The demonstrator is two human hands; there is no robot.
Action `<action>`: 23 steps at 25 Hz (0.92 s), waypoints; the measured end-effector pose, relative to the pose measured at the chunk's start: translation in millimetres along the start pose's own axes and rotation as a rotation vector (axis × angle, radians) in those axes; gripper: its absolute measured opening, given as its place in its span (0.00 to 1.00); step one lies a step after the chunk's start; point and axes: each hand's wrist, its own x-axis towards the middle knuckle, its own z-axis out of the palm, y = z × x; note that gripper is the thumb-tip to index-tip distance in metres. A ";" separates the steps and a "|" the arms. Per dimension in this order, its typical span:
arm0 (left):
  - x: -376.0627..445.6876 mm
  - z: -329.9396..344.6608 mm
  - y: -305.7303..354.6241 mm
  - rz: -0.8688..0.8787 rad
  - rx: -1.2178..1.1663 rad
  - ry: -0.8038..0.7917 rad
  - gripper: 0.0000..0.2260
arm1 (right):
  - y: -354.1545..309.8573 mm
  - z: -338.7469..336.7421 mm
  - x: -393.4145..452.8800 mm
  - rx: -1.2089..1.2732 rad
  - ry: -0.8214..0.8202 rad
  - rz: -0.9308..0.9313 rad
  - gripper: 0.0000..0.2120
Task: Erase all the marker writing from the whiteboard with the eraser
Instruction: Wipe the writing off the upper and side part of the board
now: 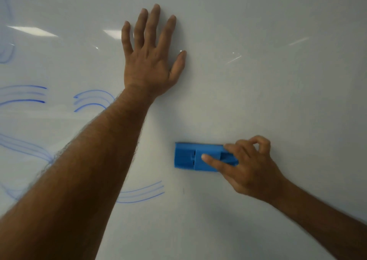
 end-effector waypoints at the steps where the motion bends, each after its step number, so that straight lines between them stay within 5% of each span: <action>1: 0.2 -0.2 -0.2 0.002 0.000 -0.006 0.30 | 6.0 -1.8 8.1 -0.017 0.026 0.061 0.30; 5: 0.0 -1.5 0.9 -0.001 -0.007 -0.023 0.30 | 16.1 -0.3 23.7 -0.034 0.081 0.381 0.28; 8: 0.1 -2.2 1.6 0.003 -0.016 -0.021 0.30 | -0.1 4.1 22.1 0.019 0.078 0.442 0.27; 15: -0.3 -1.5 0.5 -0.006 0.005 -0.027 0.31 | -45.3 7.2 -36.4 0.083 -0.048 0.053 0.32; 23: -1.5 -0.7 1.5 -0.004 0.019 -0.026 0.31 | -81.2 4.2 -115.1 0.121 -0.242 -0.195 0.25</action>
